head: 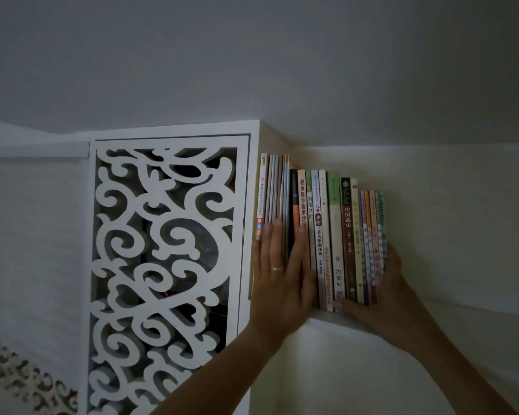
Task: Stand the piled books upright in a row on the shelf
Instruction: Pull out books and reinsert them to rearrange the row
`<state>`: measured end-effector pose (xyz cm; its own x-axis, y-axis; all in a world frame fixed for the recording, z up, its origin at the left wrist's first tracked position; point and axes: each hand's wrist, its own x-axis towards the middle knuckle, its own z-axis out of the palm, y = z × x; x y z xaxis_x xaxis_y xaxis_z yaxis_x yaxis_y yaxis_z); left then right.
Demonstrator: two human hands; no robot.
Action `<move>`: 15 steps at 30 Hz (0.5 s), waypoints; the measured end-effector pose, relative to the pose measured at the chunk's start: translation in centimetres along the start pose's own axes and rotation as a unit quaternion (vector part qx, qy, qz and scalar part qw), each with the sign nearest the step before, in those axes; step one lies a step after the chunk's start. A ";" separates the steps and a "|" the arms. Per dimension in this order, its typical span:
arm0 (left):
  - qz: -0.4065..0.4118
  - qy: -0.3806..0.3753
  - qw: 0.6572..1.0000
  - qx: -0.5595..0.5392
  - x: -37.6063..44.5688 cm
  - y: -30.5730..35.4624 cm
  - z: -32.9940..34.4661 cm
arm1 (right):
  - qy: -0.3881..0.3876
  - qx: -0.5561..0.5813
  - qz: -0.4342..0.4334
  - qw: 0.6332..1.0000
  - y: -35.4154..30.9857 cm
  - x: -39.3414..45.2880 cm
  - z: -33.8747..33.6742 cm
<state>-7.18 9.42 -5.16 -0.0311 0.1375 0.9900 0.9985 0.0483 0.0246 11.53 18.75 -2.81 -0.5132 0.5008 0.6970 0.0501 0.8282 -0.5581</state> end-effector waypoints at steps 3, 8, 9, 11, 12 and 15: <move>-0.046 -0.001 0.999 0.005 -0.1 0.2 -0.1 | -0.006 -0.002 0.003 1.000 0.0 -0.1 -0.2; -0.029 -0.027 0.999 0.027 0.0 -0.3 0.1 | -0.004 -0.031 0.002 0.999 0.3 -0.2 -0.6; -0.029 -0.030 0.999 0.033 0.0 -0.3 0.0 | -0.002 -0.037 0.003 0.999 0.2 -0.2 -0.6; -0.025 -0.038 0.998 0.047 0.0 -0.3 0.0 | -0.001 -0.042 0.008 0.999 -0.1 -0.2 -0.5; -0.020 -0.043 0.997 0.058 0.0 -0.4 0.0 | -0.005 -0.041 0.008 0.999 -0.2 -0.2 -0.5; 0.001 -0.070 0.993 0.092 0.1 -0.8 -0.1 | -0.033 -0.028 0.010 0.999 -0.2 -0.3 -1.1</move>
<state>-7.94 9.28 -5.03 -0.0471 0.2731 0.9608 0.9739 0.2263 -0.0165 12.61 18.71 -2.41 -0.5673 0.5007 0.6538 0.1071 0.8321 -0.5442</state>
